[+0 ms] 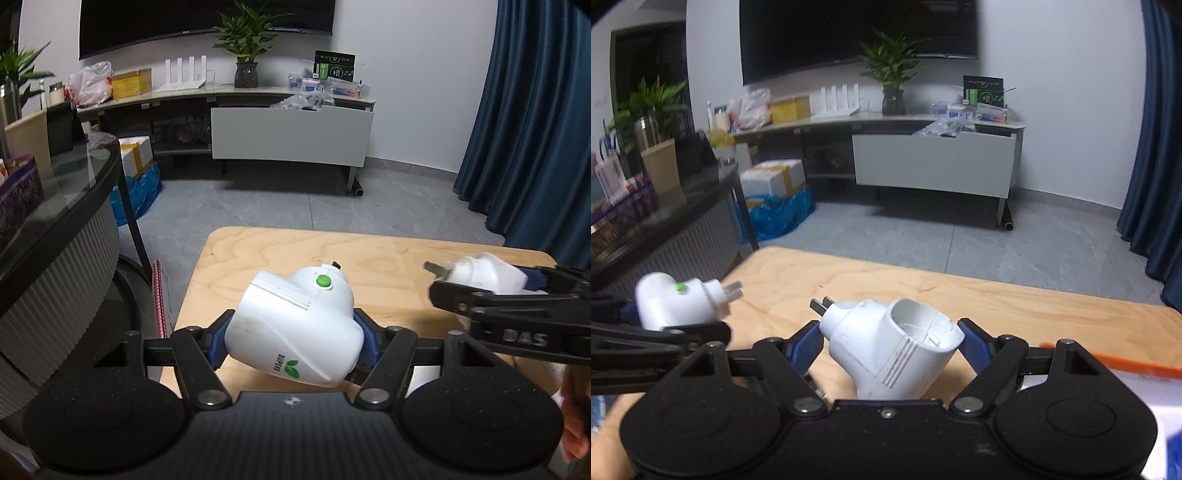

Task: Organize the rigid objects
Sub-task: 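Lift white adapter with left gripper while right grasps the other white adapter, then carry both white adapters over the box lid with both grippers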

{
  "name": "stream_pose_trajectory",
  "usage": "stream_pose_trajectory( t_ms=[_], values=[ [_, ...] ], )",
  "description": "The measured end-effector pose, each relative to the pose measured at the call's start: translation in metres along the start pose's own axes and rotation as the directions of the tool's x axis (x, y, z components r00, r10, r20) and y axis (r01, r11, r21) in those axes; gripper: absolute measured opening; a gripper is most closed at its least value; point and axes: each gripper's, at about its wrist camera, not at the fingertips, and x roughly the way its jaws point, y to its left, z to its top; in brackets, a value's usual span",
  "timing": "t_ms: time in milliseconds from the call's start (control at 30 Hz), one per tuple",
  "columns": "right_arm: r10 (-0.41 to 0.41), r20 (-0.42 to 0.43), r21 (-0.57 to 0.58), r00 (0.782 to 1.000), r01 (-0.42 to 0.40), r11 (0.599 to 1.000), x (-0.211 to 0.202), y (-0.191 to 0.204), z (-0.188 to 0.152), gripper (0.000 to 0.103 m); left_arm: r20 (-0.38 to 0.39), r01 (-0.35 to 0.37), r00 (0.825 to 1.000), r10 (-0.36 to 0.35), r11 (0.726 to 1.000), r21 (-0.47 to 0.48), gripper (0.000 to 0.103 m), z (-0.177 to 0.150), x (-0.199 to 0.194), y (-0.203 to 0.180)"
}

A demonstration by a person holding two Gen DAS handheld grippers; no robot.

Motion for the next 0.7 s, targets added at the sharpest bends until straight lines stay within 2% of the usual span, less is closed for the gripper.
stream_pose_trajectory(
  t_ms=[367, 700],
  values=[
    [-0.028, 0.033, 0.061, 0.999, 0.026, 0.998, -0.099, 0.000, -0.010, 0.093, 0.010, -0.022, 1.000, 0.021, 1.000, 0.019, 0.067, -0.010, -0.058, -0.028],
    [-0.058, 0.061, 0.069, 0.996, 0.054, 0.996, -0.169, -0.003, -0.030, 0.094, 0.019, -0.001, 1.000, 0.001, 1.000, 0.010, 0.067, -0.028, -0.099, -0.052]
  ],
)
